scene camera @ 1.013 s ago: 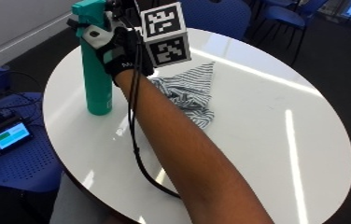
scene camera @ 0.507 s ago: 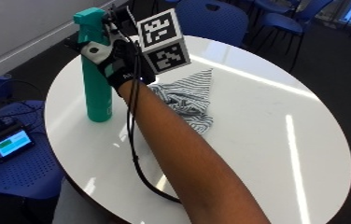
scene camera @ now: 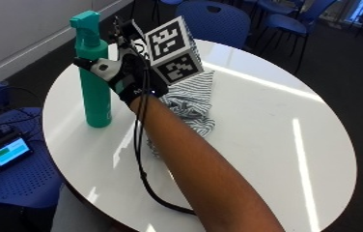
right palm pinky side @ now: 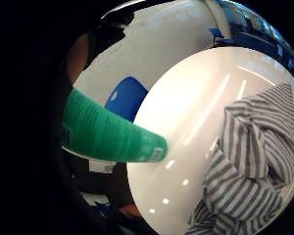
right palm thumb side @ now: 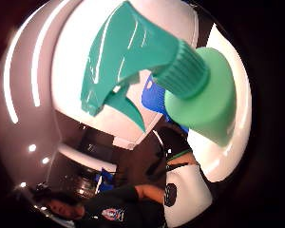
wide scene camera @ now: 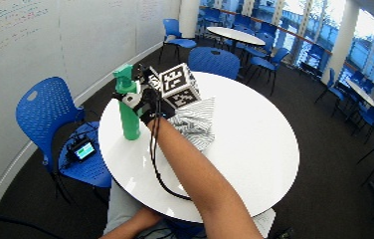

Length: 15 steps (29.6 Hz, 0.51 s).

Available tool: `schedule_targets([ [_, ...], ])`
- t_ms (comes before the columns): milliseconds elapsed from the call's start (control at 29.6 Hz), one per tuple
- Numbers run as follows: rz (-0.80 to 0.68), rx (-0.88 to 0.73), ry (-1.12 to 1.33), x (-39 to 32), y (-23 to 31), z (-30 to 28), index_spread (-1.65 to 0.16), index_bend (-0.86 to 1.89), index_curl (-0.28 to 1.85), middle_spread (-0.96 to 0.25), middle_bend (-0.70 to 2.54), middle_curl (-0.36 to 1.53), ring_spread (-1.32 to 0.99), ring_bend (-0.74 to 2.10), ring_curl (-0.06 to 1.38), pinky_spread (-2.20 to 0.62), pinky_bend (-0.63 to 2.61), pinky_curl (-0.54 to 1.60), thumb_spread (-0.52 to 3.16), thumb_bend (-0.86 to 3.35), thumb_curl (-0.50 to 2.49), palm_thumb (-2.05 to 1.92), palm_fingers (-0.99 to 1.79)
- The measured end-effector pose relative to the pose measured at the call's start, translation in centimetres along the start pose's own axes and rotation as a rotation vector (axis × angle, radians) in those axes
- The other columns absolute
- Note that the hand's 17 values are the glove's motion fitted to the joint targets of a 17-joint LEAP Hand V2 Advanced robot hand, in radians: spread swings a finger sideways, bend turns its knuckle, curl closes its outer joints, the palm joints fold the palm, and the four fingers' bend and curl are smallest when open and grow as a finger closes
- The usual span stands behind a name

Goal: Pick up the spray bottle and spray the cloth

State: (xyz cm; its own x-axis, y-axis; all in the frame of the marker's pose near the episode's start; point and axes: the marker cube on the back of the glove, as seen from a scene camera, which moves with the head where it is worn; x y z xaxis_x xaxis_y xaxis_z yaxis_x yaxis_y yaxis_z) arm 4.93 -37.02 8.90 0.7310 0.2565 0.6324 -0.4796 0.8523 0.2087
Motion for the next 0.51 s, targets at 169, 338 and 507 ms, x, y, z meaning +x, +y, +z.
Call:
schedule_targets([
  [169, -0.024, 0.066, 0.056, 0.3, 1.3, -3.2, -0.39, 0.07, 0.23, -0.1, 0.19, 0.39, -0.13, 0.41, 0.36, 0.19, 0.37, 0.36, 0.89, -0.05, 0.45, 0.72, 0.27],
  [338, -0.077, 0.051, 0.082, -1.1, 2.7, -5.2, -0.4, 0.09, 0.21, -0.09, 0.19, 0.38, -0.12, 0.41, 0.35, 0.2, 0.38, 0.36, 0.89, -0.05, 0.43, 0.69, 0.24],
  [507, -0.14, -0.042, 0.089, -2.7, 4.6, -5.2, -0.41, 0.12, 0.21, -0.09, 0.2, 0.37, -0.11, 0.41, 0.34, 0.21, 0.37, 0.36, 0.91, -0.05, 0.4, 0.63, 0.22],
])
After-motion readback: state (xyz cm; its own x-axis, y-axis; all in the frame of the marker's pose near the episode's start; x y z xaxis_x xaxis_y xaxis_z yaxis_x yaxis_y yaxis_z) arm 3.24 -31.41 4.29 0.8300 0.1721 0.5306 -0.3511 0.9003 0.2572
